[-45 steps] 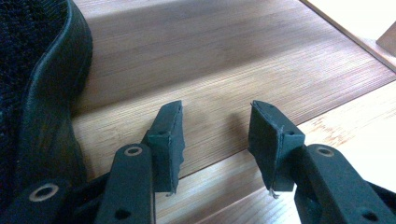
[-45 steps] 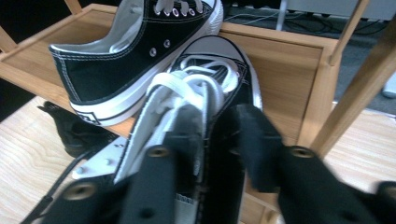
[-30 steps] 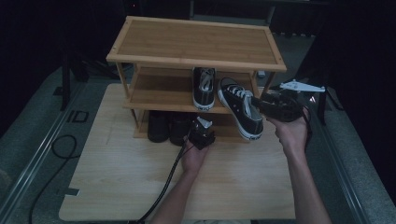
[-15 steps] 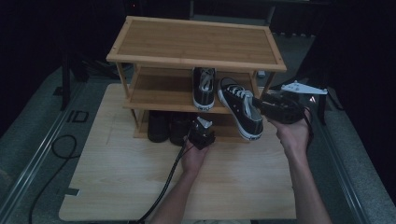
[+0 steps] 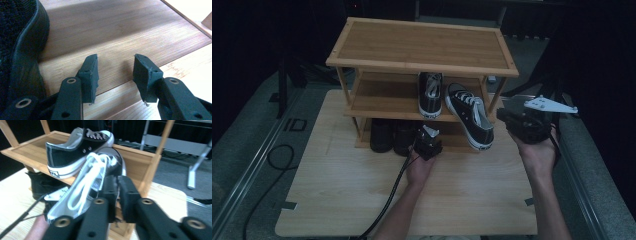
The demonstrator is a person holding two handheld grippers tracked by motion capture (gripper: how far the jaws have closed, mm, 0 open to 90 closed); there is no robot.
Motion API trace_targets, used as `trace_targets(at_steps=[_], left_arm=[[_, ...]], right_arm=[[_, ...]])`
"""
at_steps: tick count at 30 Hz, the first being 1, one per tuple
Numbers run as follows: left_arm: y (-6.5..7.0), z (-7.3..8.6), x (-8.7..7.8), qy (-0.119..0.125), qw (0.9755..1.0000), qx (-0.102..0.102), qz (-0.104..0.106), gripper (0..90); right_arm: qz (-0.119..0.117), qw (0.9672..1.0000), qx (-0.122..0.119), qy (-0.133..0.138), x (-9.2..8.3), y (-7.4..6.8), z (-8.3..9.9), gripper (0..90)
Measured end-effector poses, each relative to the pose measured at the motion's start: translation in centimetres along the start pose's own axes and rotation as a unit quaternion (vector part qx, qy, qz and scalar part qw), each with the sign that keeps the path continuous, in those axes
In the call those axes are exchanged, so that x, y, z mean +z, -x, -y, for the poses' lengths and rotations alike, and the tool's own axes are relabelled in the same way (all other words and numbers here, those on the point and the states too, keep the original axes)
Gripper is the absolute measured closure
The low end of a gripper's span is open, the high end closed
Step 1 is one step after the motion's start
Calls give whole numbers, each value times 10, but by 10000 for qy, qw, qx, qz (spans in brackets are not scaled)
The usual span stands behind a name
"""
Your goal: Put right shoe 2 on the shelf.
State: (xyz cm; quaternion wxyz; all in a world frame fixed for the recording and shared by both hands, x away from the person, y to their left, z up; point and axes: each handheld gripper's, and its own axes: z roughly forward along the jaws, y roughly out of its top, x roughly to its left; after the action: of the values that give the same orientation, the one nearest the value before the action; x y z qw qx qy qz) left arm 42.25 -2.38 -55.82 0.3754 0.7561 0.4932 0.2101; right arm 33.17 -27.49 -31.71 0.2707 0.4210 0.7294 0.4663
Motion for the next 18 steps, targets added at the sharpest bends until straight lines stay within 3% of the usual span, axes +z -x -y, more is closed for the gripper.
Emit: trace_targets(at_steps=[9, 18], left_arm=[[0, 0, 0, 1, 10000, 5, -4, 555], [0, 0, 0, 3, 10000, 6, -8, 556]], right_arm=[[28, 9996, -177, -230, -12, -8, 27, 900], [-11, 9991, -80, -407, -19, -10, 54, 900]])
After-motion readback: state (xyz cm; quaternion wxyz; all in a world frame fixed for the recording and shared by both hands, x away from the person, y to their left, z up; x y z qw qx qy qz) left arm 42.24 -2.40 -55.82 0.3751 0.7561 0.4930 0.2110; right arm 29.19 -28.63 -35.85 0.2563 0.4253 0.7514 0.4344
